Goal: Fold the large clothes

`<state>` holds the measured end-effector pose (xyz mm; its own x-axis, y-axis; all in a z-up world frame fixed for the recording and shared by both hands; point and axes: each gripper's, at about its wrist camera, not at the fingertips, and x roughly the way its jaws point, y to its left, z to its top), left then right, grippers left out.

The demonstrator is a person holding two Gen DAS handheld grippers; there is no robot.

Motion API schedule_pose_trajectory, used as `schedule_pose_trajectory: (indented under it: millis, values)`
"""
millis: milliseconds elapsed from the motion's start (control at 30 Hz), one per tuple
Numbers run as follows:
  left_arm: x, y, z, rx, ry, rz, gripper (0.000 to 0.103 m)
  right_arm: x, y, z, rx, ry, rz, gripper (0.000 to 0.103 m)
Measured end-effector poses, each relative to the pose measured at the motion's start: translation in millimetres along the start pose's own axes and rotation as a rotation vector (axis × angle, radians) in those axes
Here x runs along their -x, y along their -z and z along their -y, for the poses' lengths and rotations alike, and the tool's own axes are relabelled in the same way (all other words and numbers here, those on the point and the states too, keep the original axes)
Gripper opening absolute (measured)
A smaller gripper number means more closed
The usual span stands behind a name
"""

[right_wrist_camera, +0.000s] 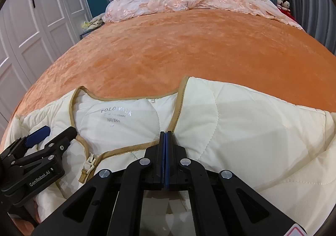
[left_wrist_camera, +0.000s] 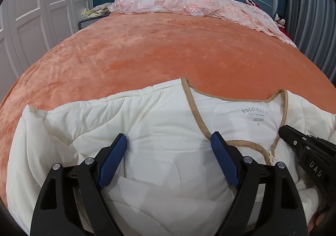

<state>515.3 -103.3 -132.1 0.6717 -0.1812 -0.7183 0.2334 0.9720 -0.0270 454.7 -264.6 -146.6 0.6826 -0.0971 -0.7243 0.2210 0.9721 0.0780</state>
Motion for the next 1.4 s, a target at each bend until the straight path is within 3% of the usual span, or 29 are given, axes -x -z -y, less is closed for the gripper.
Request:
schedule_pose_trajectory:
  millis: [367,533,600,667,733,833,933,1067,1200,1333,1400]
  values:
    - [-2,3,3,-0.007,-0.026,0.021,0.081,-1,1,-3,0.016,0.024,0.027,0.000]
    - [-2,-8,4,-0.022,-0.055,-0.091,0.083,10,-9,0,-0.012,0.047,-0.057,0.000]
    - [23,-4,-3,0.005,-0.054,-0.146,0.083,43,-4,4,-0.053,0.105,-0.049,0.010]
    - [67,9,-20,0.062,0.033,-0.134,0.083,100,14,20,-0.130,0.053,-0.009,0.031]
    - [124,37,-44,0.107,0.097,-0.128,0.093,158,43,44,-0.162,-0.036,0.002,0.046]
    - [182,80,-83,0.168,0.163,-0.188,0.096,240,105,90,-0.198,-0.047,-0.006,0.064]
    - [240,138,-142,0.296,0.161,-0.240,0.096,300,172,136,-0.275,-0.025,-0.085,0.067]
    - [281,198,-192,0.470,0.170,-0.284,0.096,350,248,171,-0.397,0.004,-0.160,0.067]
    - [299,233,-195,0.512,0.190,-0.310,0.096,361,289,177,-0.463,-0.004,-0.190,0.067]
    - [300,254,-184,0.526,0.214,-0.326,0.096,363,300,170,-0.493,-0.039,-0.156,0.075]
    - [301,257,-175,0.488,0.175,-0.306,0.095,358,298,165,-0.499,-0.063,-0.153,0.075]
